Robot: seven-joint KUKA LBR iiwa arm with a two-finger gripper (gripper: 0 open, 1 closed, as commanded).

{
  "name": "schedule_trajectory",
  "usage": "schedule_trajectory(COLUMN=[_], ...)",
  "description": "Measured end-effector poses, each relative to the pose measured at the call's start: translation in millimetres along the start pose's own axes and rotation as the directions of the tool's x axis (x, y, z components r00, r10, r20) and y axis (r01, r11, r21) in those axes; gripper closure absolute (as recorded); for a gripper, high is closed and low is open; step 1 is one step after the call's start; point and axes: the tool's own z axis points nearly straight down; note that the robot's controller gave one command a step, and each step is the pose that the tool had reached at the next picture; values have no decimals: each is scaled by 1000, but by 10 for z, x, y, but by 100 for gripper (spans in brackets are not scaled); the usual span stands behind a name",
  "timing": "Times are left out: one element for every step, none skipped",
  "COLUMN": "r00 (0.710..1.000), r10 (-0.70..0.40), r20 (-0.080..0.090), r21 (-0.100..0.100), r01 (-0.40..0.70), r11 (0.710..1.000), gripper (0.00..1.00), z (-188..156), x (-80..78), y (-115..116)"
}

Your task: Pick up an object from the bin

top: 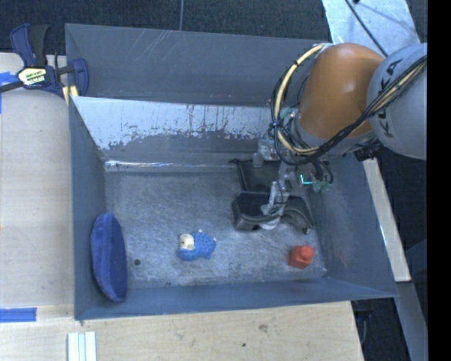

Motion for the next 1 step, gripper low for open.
schedule_trajectory(r00=[979], r10=[202], r20=[10], r21=[-3], r01=[-202], r11=[979], gripper=[0], z=[572], x=[91], y=[-161])
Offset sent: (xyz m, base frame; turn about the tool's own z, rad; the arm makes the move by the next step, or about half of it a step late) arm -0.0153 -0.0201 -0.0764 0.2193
